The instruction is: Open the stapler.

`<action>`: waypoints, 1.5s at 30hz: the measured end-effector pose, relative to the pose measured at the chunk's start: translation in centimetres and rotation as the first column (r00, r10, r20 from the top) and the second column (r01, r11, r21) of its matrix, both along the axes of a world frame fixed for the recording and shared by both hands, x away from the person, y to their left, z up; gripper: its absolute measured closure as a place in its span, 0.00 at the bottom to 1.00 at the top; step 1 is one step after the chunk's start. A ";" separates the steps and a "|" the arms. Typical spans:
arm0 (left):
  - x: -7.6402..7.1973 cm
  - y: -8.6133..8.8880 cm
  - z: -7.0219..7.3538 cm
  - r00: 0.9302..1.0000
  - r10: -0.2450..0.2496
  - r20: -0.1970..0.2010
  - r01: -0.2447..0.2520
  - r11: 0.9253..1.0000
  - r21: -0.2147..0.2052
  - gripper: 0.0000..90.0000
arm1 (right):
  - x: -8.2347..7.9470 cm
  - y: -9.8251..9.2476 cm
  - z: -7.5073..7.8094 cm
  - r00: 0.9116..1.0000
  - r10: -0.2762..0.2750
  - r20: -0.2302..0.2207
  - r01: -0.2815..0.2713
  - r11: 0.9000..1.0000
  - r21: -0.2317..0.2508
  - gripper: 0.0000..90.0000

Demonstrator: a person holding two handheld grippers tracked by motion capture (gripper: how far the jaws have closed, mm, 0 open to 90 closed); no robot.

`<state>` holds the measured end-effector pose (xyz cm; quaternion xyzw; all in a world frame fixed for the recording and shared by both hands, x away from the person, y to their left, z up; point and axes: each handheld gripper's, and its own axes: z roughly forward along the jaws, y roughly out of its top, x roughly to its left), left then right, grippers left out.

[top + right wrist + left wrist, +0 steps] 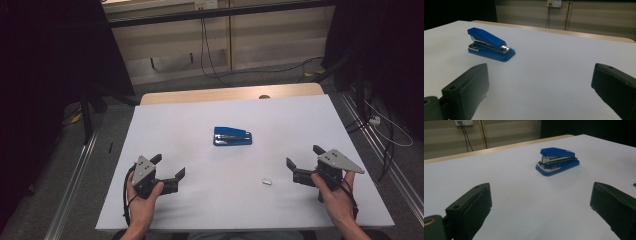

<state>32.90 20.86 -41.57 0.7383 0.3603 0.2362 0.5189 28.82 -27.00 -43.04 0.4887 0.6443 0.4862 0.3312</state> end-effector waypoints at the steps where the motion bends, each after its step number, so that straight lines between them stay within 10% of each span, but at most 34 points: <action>1: 0.0 0.0 0.0 1.000 0.000 0.000 0.000 1.000 0.000 0.04 | 0.0 0.0 0.0 1.000 0.000 0.000 0.000 1.000 0.000 0.01; 45: 0.0 -0.7 -0.4 1.000 -0.017 -0.022 0.018 0.999 0.050 0.04 | 1.1 1.8 0.0 0.995 0.093 -0.023 -0.093 0.996 -0.013 0.01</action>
